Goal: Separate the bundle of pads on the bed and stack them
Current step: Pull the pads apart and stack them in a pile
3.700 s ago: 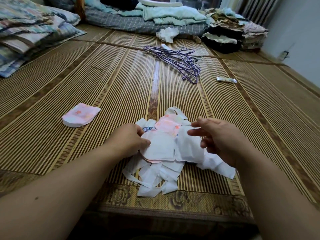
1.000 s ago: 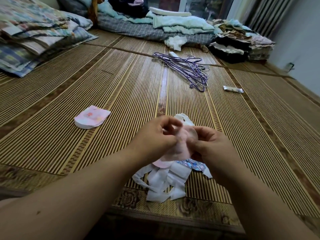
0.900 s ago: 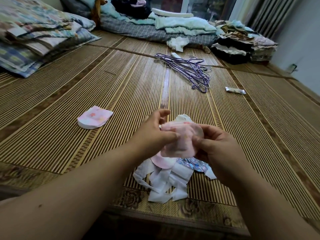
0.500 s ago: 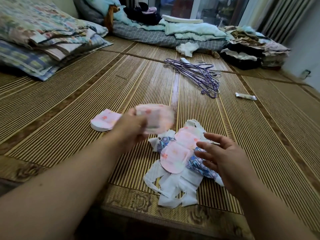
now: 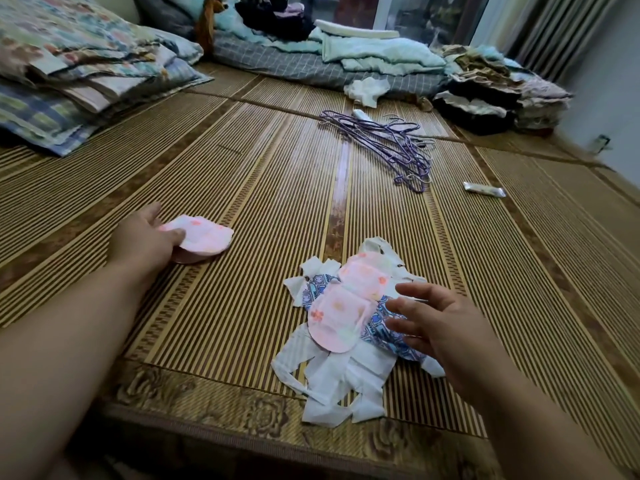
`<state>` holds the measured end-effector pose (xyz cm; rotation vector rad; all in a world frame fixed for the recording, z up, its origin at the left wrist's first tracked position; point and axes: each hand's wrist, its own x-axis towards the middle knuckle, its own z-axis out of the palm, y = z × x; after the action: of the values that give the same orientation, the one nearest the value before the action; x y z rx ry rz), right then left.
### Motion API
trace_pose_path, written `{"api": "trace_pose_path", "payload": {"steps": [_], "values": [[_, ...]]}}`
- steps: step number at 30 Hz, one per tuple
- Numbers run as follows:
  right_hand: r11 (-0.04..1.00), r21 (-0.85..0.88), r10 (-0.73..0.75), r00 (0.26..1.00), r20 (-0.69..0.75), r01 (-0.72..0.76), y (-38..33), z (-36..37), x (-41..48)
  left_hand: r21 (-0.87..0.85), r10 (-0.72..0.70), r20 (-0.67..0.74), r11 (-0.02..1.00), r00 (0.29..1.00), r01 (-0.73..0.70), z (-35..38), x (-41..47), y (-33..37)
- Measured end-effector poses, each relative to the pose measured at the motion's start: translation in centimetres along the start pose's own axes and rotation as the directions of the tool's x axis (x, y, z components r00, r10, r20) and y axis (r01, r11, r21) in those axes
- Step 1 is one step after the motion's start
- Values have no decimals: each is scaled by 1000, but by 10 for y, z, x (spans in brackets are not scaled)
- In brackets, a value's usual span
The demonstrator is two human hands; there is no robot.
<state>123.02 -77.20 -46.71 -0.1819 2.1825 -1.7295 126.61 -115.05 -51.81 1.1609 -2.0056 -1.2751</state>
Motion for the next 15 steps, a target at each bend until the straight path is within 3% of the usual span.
{"api": "trace_pose_path", "payload": {"steps": [11, 15], "values": [[1000, -6, 23, 1000, -15, -23, 1, -4, 2, 149, 139, 59, 978, 989, -146, 3, -34, 24], [1000, -28, 11, 1000, -25, -12, 2, -3, 3, 183, 330, 170, 916, 929, -358, 14, -72, 48]]}}
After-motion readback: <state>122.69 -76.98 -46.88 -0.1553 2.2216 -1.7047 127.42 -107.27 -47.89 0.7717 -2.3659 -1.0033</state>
